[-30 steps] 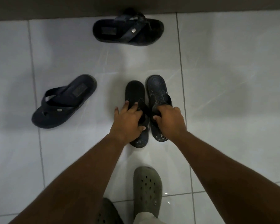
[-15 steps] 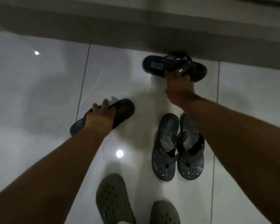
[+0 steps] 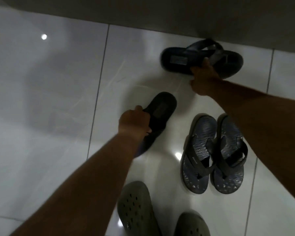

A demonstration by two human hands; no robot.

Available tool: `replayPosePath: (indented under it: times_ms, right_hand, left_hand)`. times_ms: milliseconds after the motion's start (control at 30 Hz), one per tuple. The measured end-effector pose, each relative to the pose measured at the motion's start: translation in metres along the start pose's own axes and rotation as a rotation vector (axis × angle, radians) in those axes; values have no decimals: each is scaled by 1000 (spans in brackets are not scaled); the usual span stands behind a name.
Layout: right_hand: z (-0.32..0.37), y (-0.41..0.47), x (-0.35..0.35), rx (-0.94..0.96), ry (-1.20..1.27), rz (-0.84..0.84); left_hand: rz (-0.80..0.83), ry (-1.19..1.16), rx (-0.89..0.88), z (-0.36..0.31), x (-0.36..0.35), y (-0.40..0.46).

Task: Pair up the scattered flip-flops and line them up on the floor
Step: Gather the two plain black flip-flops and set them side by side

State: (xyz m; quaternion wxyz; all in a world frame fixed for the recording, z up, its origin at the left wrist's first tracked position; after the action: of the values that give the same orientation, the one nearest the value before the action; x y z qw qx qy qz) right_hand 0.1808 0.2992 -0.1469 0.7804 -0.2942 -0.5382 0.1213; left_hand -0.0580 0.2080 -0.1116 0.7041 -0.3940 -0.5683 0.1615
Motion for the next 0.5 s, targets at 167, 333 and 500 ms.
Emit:
replayPosePath:
  times_ms: [167,333,500]
  right_hand:
    - [48,-8,-28,168,42,129]
    - [71,-32,-30,284,137,171]
    - [53,-80,-19,140,268,-225]
  left_hand:
    - [-48,-83,-99,-42,-29,-13]
    - [-206,-72,-114,-14,-27,-18]
    - [-530,-35,-20,20,25,11]
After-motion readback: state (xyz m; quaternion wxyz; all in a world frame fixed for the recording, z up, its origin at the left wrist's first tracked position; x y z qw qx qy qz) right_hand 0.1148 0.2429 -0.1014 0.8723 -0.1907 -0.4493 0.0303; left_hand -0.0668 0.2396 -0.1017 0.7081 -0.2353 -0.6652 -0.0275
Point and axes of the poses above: each hand's wrist, its own y-axis towards the middle knuckle, its own x-axis out of the back of the hand, z = x × y, the point moved 3 cm from there along y, towards the middle knuckle, and after that the axes turned 9 degrees about y, right-handed, at the moved point
